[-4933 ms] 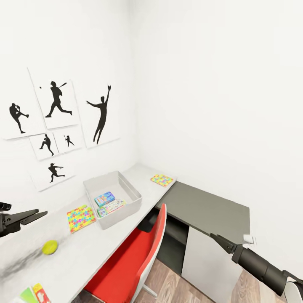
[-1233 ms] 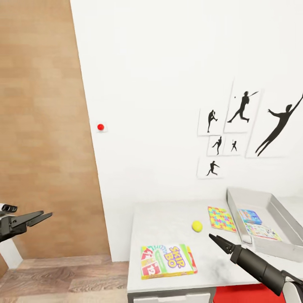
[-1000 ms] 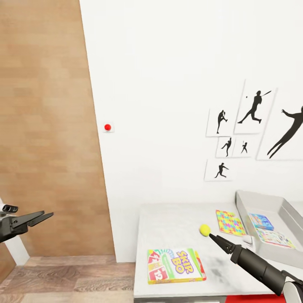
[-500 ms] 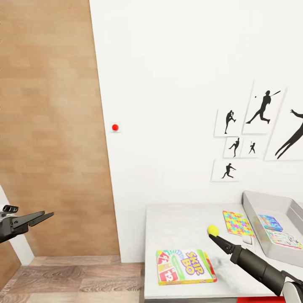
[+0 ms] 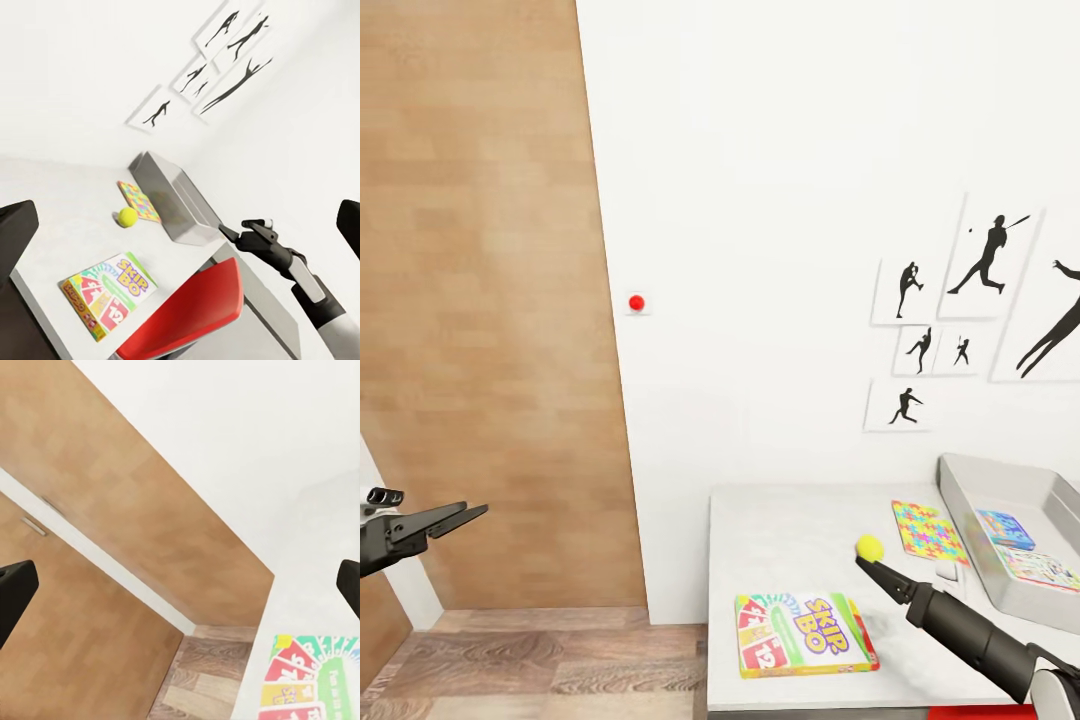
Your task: Put all the toys in the child's room - the three board games (two on the bed and one on the table), the two jigsaw puzzles on the table, and the tennis ball on the table - inside the toy box on the table in the child's room.
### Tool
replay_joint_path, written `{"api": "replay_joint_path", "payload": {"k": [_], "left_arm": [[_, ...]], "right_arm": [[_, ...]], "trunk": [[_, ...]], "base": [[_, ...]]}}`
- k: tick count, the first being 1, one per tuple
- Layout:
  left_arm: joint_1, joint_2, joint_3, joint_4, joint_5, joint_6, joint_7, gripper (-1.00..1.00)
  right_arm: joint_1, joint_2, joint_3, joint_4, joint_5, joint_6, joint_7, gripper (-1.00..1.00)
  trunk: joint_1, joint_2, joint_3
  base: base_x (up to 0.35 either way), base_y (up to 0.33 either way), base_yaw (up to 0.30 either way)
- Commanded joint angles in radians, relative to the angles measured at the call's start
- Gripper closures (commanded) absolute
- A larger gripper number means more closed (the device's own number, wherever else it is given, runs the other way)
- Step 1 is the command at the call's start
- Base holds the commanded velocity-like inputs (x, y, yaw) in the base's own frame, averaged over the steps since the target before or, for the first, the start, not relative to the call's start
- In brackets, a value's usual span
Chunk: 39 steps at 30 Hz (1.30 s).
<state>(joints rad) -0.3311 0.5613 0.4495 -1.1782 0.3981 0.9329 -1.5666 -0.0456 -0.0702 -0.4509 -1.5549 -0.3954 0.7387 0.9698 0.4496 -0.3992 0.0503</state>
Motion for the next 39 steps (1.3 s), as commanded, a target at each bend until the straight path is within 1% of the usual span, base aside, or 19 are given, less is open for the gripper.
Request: {"api": "replay_joint_path", "payload": {"k": [1, 3, 8, 14, 15, 16, 17, 19, 20, 23, 24, 25, 26, 31, 32, 33, 34, 35, 39], "left_arm": [[0.000, 0.000, 0.000, 0.000, -0.001, 0.011, -0.004, -1.00], [-0.001, -0.001, 0.000, 0.000, -0.002, 0.011, -0.004, -1.00], [0.000, -0.001, 0.000, 0.000, -0.002, 0.009, -0.004, -1.00], [0.000, -0.001, 0.000, 0.000, -0.002, 0.000, -0.004, -1.00], [0.000, -0.001, 0.000, 0.000, -0.001, -0.002, -0.004, -1.00], [0.000, -0.001, 0.000, 0.000, -0.001, -0.004, -0.004, -1.00], [0.000, -0.001, -0.001, 0.000, -0.001, -0.004, -0.004, -1.00], [0.000, -0.002, -0.001, 0.000, -0.001, -0.005, -0.004, -1.00], [0.000, -0.003, -0.001, 0.000, -0.002, -0.006, -0.004, -1.00], [0.000, -0.007, -0.001, 0.000, -0.003, -0.006, -0.004, -1.00], [0.000, -0.008, -0.001, 0.000, -0.004, -0.006, -0.004, -1.00], [0.000, -0.009, -0.002, 0.000, -0.004, -0.006, -0.004, -1.00], [0.000, -0.011, -0.003, 0.000, -0.004, -0.006, -0.004, -1.00], [0.000, -0.027, -0.005, 0.000, -0.006, -0.005, -0.004, -1.00], [0.000, -0.033, -0.005, 0.000, -0.008, -0.005, -0.004, -1.00], [0.000, -0.033, -0.005, 0.000, -0.008, -0.005, -0.004, -1.00], [0.000, -0.037, -0.006, 0.000, -0.013, -0.004, -0.004, -1.00], [0.000, -0.038, -0.006, 0.000, -0.017, -0.004, -0.004, -1.00], [0.000, -0.042, -0.006, 0.000, -0.035, -0.004, 0.009, -1.00]], "right_arm": [[0.000, 0.001, 0.000, 0.000, -0.003, 0.007, 0.000, -1.00], [0.000, 0.003, 0.001, 0.000, -0.003, 0.010, -0.004, -1.00], [-0.002, 0.006, 0.005, -0.002, 0.001, 0.052, -0.063, -1.00], [-0.007, 0.008, 0.013, -0.001, 0.002, 0.127, -0.189, -1.00], [-0.019, 0.008, 0.015, -0.001, 0.000, 0.148, -0.237, -1.00], [-0.036, 0.007, 0.017, -0.001, -0.002, 0.167, -0.277, -1.00], [-0.049, 0.008, 0.018, -0.001, -0.001, 0.179, -0.294, -1.00], [-0.097, 0.009, 0.020, 0.004, 0.001, 0.226, -0.345, -1.00], [-0.134, 0.009, 0.025, 0.015, 0.002, 0.255, -0.383, -1.00], [-0.193, 0.009, 0.041, 0.043, 0.003, 0.284, -0.451, -1.00], [-0.234, 0.009, 0.056, 0.066, 0.003, 0.295, -0.504, -1.00], [-0.255, 0.009, 0.065, 0.081, 0.003, 0.300, -0.532, -1.00], [-0.297, 0.010, 0.086, 0.116, 0.003, 0.306, -0.591, -1.00], [-0.391, 0.010, 0.140, 0.223, -0.001, 0.308, -0.732, -1.00], [-0.422, 0.011, 0.155, 0.266, -0.002, 0.308, -0.777, -1.00], [-0.422, 0.011, 0.155, 0.266, -0.002, 0.308, -0.777, -1.00], [-0.446, 0.011, 0.164, 0.305, -0.003, 0.308, -0.813, -1.00], [-0.455, 0.011, 0.168, 0.323, -0.004, 0.308, -0.828, -1.00], [-0.479, 0.012, 0.177, 0.372, -0.002, 0.308, -0.864, -1.00]], "trunk": [[0.000, -0.001, 0.000], [0.000, -0.001, 0.000], [0.000, -0.001, 0.000], [0.000, -0.001, 0.000], [0.000, -0.001, 0.000], [0.000, -0.001, 0.000], [0.000, -0.001, 0.000], [0.000, -0.001, 0.000], [0.000, -0.001, 0.000], [0.000, -0.001, 0.000], [0.000, -0.001, 0.000], [0.000, -0.001, 0.000], [0.000, -0.001, 0.000], [0.000, -0.001, 0.000], [0.000, -0.001, 0.000], [0.000, -0.001, 0.000], [0.000, -0.001, 0.000], [0.000, -0.001, 0.000], [0.000, -0.001, 0.000]], "base": [[0.000, 0.003, 0.000], [0.000, 0.002, 0.000], [0.000, 0.000, 0.000], [0.000, 0.000, 0.000], [0.000, 0.000, 0.000], [0.000, 0.000, 0.000], [0.000, 0.000, 0.000], [0.000, 0.000, 0.000], [0.000, 0.000, 0.000], [0.000, 0.000, 0.000], [0.000, 0.000, 0.000], [0.000, 0.000, 0.000], [0.000, 0.000, 0.000], [0.016, 0.000, 0.000], [0.050, 0.000, 0.000], [0.050, 0.000, 0.000], [0.054, 0.000, 0.000], [0.048, 0.000, 0.000], [0.029, 0.000, 0.000]]}}
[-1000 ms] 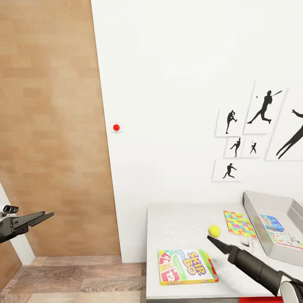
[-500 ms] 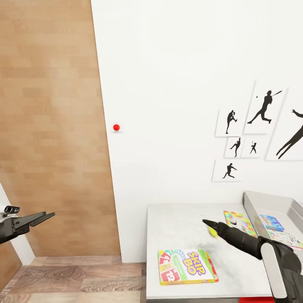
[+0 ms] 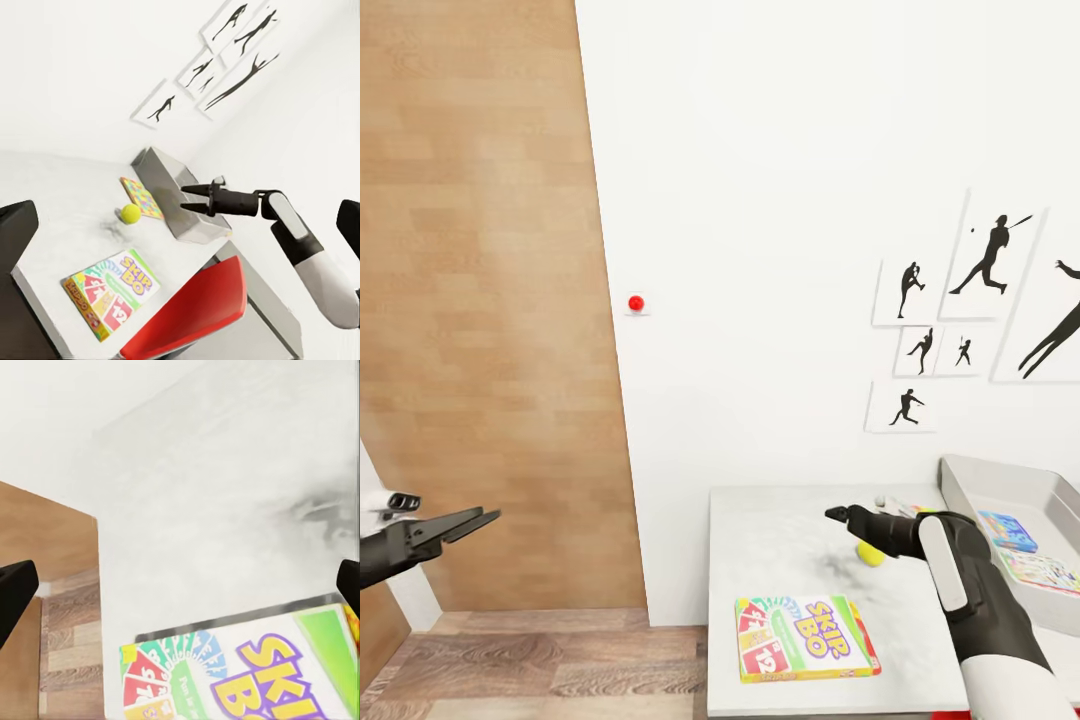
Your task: Put all the toys in the child's room - the three board games (two on the bed and one on the table), the two jigsaw puzzles on the table, and the tennis ball on the table - inside the toy box on the table in the child's room.
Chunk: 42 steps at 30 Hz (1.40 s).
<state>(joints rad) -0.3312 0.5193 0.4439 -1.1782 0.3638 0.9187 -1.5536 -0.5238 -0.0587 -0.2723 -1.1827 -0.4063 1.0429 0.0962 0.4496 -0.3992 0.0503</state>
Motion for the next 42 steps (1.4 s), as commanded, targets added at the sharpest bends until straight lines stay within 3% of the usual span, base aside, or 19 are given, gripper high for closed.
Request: {"api": "replay_joint_path", "payload": {"k": [1, 6, 8, 12, 15, 21, 28, 32, 39, 42], "left_arm": [[0.000, -0.001, 0.000, 0.000, -0.006, 0.011, 0.006, -1.00], [-0.001, -0.013, -0.015, 0.000, -0.049, 0.014, 0.096, -1.00], [-0.005, -0.032, -0.030, 0.000, -0.072, 0.018, 0.162, -1.00], [-0.013, -0.064, -0.042, 0.000, -0.091, 0.023, 0.286, -1.00], [-0.016, -0.074, -0.045, 0.000, -0.095, 0.026, 0.344, -1.00], [-0.018, -0.085, -0.056, -0.001, -0.099, 0.027, 0.400, -1.00], [-0.020, -0.091, -0.095, 0.000, -0.101, 0.025, 0.438, -1.00], [-0.022, -0.093, -0.114, -0.001, -0.101, 0.025, 0.504, -1.00], [-0.030, -0.137, -0.126, -0.001, -0.101, 0.024, 0.640, -1.00], [-0.032, -0.151, -0.127, -0.001, -0.101, 0.025, 0.664, -1.00]], "right_arm": [[-0.004, 0.000, 0.000, 0.007, 0.010, 0.004, 0.005, -1.00], [-0.013, 0.000, 0.023, 0.028, 0.014, 0.004, -0.011, -1.00], [-0.015, 0.000, 0.045, 0.033, 0.016, 0.004, -0.015, -1.00], [-0.016, 0.000, 0.077, 0.038, 0.017, 0.004, -0.021, -1.00], [-0.016, 0.000, 0.087, 0.041, 0.017, 0.004, -0.026, -1.00], [-0.018, -0.005, 0.094, 0.067, 0.016, 0.004, -0.044, -1.00], [-0.021, -0.012, 0.096, 0.116, 0.017, 0.004, -0.061, -1.00], [-0.025, -0.014, 0.096, 0.138, 0.018, -0.001, -0.067, -1.00], [-0.040, -0.016, 0.096, 0.182, 0.020, -0.007, -0.097, -1.00], [-0.042, -0.016, 0.096, 0.200, 0.021, -0.018, -0.105, -1.00]], "trunk": [[0.000, -0.001, 0.000], [0.000, -0.001, 0.000], [0.000, -0.001, 0.000], [0.000, -0.001, -0.002], [0.000, -0.001, -0.006], [0.000, -0.001, -0.014], [0.000, -0.001, -0.026], [0.000, -0.001, -0.032], [0.000, -0.001, -0.043], [0.000, -0.001, -0.048]], "base": [[0.016, 0.000, 0.000], [0.007, 0.000, 0.000], [0.003, 0.000, 0.000], [0.001, 0.000, 0.000], [0.000, 0.000, 0.000], [0.000, 0.000, 0.000], [0.000, 0.000, 0.000], [0.000, 0.000, 0.000], [0.000, 0.000, 0.000], [0.000, 0.000, 0.000]]}}
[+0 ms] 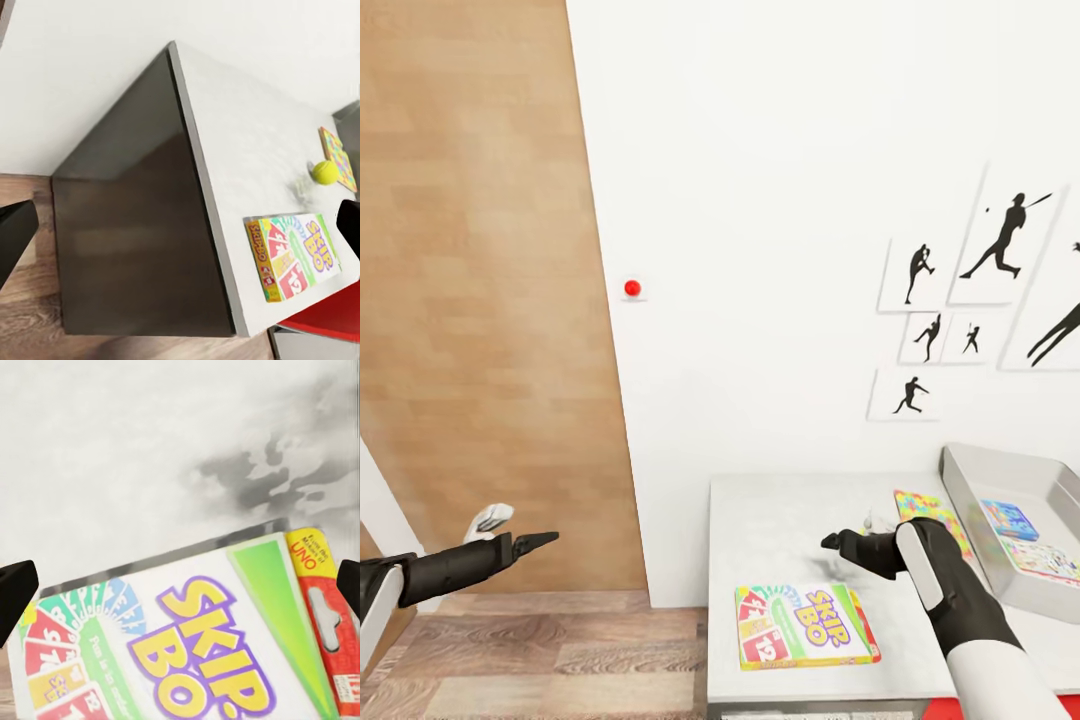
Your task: Put all the toys in the child's room - the three board games (two on the bed and one on the table), the two jigsaw puzzles on the table, and the tennis ball on the table - inside the toy box on the table in the child's room.
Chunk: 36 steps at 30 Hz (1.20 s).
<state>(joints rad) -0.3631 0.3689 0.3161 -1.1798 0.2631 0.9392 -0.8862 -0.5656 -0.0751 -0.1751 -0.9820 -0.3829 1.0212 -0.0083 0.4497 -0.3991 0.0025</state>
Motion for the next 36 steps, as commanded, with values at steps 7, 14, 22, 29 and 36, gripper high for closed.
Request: {"api": "replay_joint_path", "payload": {"k": [7, 14, 22, 29, 36], "left_arm": [[-0.002, -0.007, 0.001, 0.000, -0.001, 0.002, 0.010, -1.00], [-0.003, -0.009, 0.001, 0.000, 0.001, -0.001, 0.012, -1.00], [-0.003, -0.009, 0.001, 0.000, 0.000, -0.006, 0.012, -1.00], [-0.003, -0.009, 0.001, 0.000, 0.001, -0.006, 0.012, -1.00], [-0.003, -0.009, 0.001, 0.000, 0.001, -0.009, 0.011, -1.00]], "right_arm": [[-0.002, 0.000, 0.000, 0.012, -0.002, -0.012, -0.006, -1.00], [-0.002, -0.001, 0.001, 0.025, -0.002, -0.016, -0.008, -1.00], [-0.002, -0.001, 0.002, 0.052, -0.002, -0.018, -0.009, -1.00], [-0.002, -0.002, 0.003, 0.071, -0.001, -0.018, -0.008, -1.00], [-0.002, -0.003, 0.003, 0.081, -0.001, -0.018, -0.008, -1.00]], "trunk": [[0.000, -0.001, -0.012], [0.000, -0.001, -0.023], [0.000, -0.001, -0.036], [0.000, -0.001, -0.048], [0.000, -0.001, -0.059]], "base": [[0.000, 0.000, 0.000], [0.000, 0.000, 0.000], [0.000, 0.000, 0.000], [0.000, 0.000, 0.000], [0.000, 0.000, 0.000]]}}
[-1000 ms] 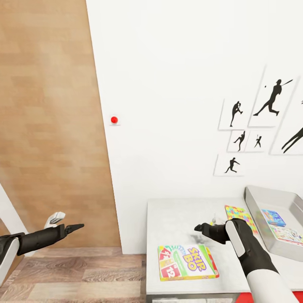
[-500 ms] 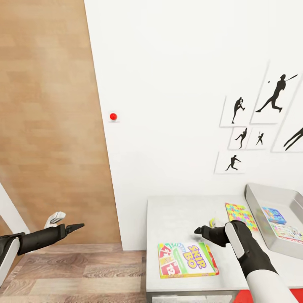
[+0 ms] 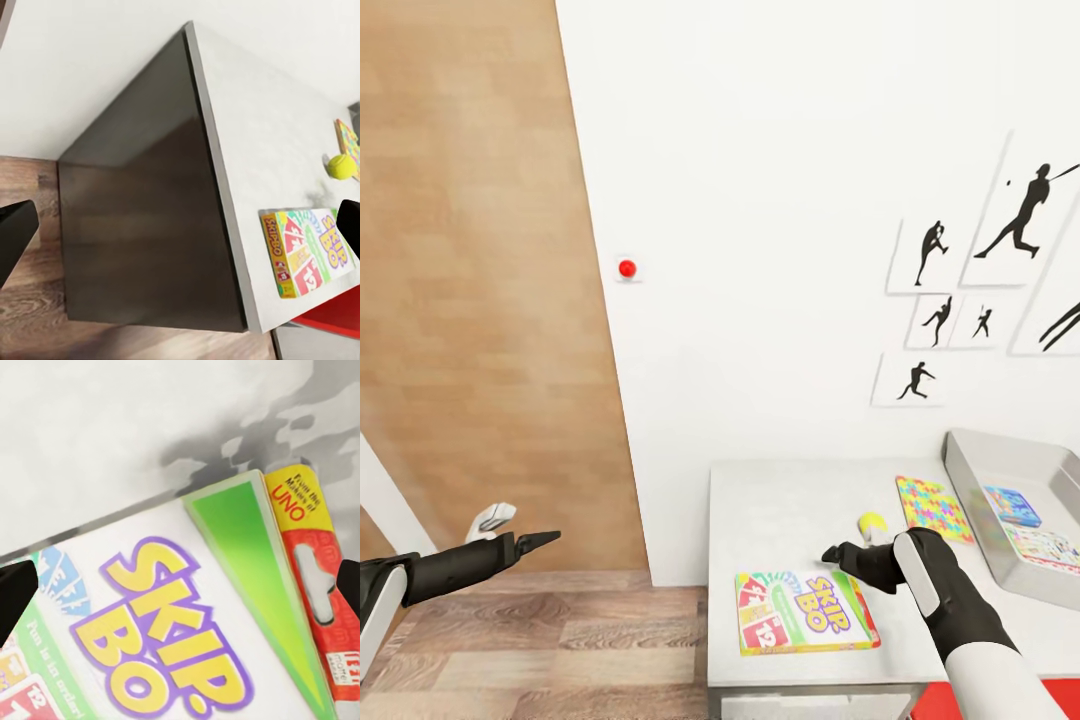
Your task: Put all the toys in the child's room - the three board games (two on the bed and one on the table), the two jigsaw puzzles on the table, and the tennis ball on the table - inside the toy box on the table in the child's room.
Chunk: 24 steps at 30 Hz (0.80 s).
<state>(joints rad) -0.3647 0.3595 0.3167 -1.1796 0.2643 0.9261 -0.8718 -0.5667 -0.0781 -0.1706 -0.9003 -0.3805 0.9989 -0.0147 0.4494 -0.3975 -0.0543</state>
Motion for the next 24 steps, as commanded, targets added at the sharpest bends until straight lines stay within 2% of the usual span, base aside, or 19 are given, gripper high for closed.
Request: {"api": "replay_joint_path", "payload": {"k": [1, 24], "left_arm": [[-0.001, 0.000, 0.001, 0.000, 0.000, 0.004, -0.004, -1.00], [-0.001, 0.001, 0.001, 0.000, 0.000, 0.003, -0.003, -1.00]], "right_arm": [[-0.001, 0.000, -0.001, 0.000, -0.003, 0.004, -0.001, -1.00], [-0.001, 0.000, -0.001, 0.001, -0.002, 0.005, 0.001, -1.00]], "trunk": [[0.001, -0.002, -0.004], [0.001, -0.002, -0.041]], "base": [[0.000, 0.000, 0.000], [0.000, 0.000, 0.000]]}}
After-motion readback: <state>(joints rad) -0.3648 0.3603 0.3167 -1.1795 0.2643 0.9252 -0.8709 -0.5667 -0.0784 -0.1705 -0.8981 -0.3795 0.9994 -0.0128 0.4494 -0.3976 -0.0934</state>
